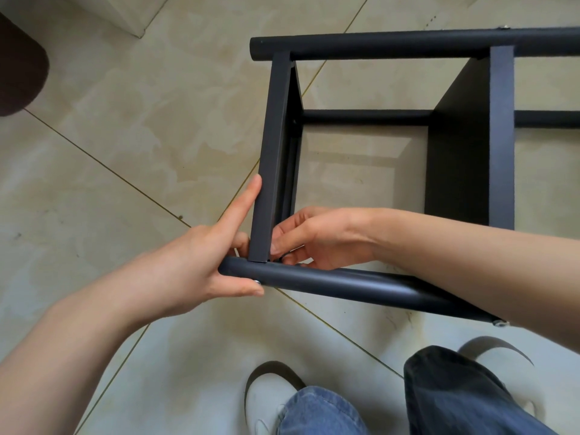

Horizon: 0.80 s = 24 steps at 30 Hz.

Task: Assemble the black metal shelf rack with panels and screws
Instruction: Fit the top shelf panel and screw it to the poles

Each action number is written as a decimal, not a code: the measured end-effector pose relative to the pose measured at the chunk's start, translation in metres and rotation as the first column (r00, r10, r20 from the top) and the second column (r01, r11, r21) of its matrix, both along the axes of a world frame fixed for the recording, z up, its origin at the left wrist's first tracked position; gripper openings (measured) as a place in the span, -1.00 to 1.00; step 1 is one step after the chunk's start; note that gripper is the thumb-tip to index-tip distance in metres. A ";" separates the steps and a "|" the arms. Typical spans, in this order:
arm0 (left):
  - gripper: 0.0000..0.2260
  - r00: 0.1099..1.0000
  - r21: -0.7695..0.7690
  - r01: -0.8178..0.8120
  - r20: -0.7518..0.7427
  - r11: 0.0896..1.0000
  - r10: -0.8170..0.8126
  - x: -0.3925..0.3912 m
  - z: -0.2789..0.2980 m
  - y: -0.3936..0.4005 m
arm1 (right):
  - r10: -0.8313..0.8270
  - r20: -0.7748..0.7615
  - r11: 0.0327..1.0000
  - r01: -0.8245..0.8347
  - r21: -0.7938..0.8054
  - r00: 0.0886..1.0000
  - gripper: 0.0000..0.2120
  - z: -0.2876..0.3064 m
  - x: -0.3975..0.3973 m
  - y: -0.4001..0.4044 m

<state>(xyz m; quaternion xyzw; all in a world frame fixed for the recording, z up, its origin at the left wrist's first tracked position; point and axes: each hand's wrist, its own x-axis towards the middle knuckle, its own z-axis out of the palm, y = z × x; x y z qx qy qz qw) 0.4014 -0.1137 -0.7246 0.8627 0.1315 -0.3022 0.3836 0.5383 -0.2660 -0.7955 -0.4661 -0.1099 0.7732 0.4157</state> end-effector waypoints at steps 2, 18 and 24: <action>0.06 1.000 -0.034 -0.013 -0.017 0.999 0.013 0.001 0.002 -0.001 | 0.018 0.049 1.000 -0.018 -0.015 0.999 -0.74 0.002 -0.002 0.001; 0.19 0.973 0.282 0.107 0.168 0.954 -0.159 -0.001 -0.002 0.002 | 0.036 0.065 0.998 -0.032 -0.061 0.997 -0.80 0.006 -0.003 0.001; 0.06 0.855 0.507 0.236 0.296 0.829 -0.425 0.002 0.000 0.006 | -0.031 0.015 0.999 0.031 -0.008 0.999 -0.80 -0.001 -0.005 -0.001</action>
